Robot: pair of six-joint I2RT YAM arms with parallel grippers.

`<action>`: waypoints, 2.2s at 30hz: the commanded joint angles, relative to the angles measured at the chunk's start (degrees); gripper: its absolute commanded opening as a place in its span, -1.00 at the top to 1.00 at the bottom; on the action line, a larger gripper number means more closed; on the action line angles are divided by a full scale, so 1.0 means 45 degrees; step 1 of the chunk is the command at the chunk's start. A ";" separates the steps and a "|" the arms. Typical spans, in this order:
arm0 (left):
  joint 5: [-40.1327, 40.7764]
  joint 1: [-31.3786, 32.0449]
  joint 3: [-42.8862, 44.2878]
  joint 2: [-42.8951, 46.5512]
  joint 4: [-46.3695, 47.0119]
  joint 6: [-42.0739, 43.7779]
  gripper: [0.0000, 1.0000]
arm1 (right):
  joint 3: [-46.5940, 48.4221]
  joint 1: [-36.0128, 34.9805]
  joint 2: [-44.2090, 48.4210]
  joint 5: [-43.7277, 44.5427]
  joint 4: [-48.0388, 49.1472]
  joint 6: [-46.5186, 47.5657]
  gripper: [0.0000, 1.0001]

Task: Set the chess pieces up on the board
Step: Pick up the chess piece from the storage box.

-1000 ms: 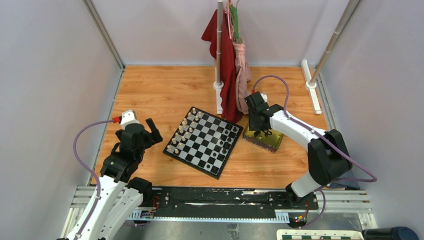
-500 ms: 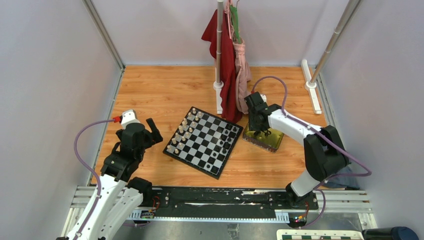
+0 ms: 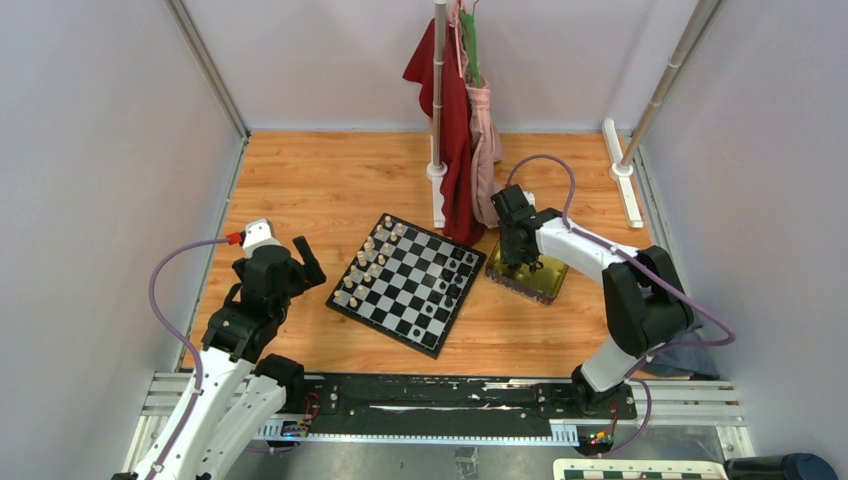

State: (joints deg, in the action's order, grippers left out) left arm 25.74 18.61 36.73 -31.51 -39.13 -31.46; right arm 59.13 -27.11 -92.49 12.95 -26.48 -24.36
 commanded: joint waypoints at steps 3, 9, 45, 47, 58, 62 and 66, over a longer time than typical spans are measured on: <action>0.0080 0.0063 -0.0096 -0.0061 0.0178 0.0126 -1.00 | -0.0293 0.0299 -0.0183 -0.0204 0.0049 0.0159 0.39; 0.0085 0.0063 -0.0086 -0.0069 0.0172 0.0130 -1.00 | -0.0295 0.0309 -0.0297 -0.0330 0.0084 0.0178 0.54; 0.0072 0.0063 -0.0203 0.0307 0.0342 0.0119 -1.00 | 0.1276 0.0382 0.1409 -0.0110 -0.1732 0.0818 1.00; 0.0071 0.0063 -0.0212 0.0330 0.0352 0.0133 -1.00 | 0.1339 0.0340 0.1726 -0.0159 -0.1962 0.0846 1.00; 0.0035 0.0063 -0.0259 0.0533 0.0428 0.0115 -1.00 | 0.1479 -0.1709 0.3381 -0.0264 -0.3613 0.0875 1.00; 0.0047 0.0059 -0.0291 0.0614 0.0446 0.0085 -1.00 | 0.1430 -0.3052 0.3697 0.0103 -0.4079 0.0459 1.00; 0.0009 0.0063 -0.0305 0.0724 0.0468 0.0080 -1.00 | 0.1543 -0.4352 0.3814 0.0393 -0.4516 0.0073 1.00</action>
State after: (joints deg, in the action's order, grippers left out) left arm 25.71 18.61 35.97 -29.12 -38.39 -31.46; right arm 64.73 -42.15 -76.73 12.36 -41.93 -21.85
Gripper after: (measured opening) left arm 0.997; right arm 0.155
